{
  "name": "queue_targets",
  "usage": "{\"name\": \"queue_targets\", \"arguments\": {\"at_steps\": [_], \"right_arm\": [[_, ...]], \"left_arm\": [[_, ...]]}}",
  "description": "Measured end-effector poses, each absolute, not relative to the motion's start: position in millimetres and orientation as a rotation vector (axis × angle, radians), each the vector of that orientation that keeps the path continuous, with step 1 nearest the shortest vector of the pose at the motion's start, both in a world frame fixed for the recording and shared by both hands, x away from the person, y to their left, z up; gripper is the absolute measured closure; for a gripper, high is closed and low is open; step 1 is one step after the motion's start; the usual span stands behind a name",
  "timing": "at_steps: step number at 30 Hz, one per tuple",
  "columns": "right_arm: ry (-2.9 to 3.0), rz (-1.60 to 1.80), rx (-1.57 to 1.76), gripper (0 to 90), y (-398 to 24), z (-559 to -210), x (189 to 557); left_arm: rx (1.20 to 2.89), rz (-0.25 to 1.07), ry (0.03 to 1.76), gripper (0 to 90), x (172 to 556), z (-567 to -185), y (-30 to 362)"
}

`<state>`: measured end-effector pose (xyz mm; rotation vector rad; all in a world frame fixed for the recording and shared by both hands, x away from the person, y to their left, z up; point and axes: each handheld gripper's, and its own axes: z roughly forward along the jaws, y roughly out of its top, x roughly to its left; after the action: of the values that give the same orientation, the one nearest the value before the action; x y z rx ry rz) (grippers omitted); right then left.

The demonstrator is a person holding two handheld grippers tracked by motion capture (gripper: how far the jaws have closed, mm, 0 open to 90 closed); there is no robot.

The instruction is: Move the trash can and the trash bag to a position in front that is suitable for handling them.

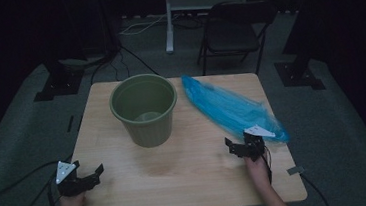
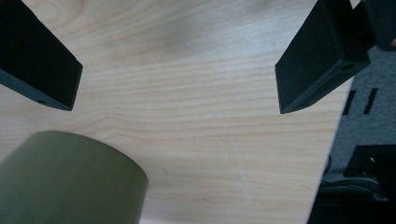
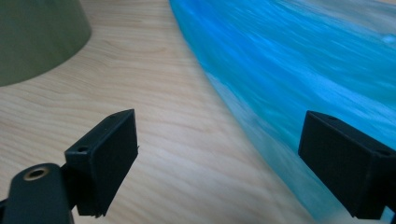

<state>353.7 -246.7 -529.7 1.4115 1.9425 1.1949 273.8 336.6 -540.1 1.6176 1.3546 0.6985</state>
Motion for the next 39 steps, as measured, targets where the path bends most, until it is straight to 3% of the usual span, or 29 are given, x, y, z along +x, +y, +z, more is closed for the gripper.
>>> {"name": "queue_targets", "arguments": {"at_steps": [7,39], "right_arm": [[1.965,1.189,1.394,11.4,-224.3,-528.9,372.1],[1.979,1.238,1.395,11.4,-130.8,-522.0,472.1]], "left_arm": [[1.627,0.704,1.359,1.2,284.9,-537.4,339.0],[1.659,0.732,1.349,1.1,410.6,-527.6,313.0]]}}
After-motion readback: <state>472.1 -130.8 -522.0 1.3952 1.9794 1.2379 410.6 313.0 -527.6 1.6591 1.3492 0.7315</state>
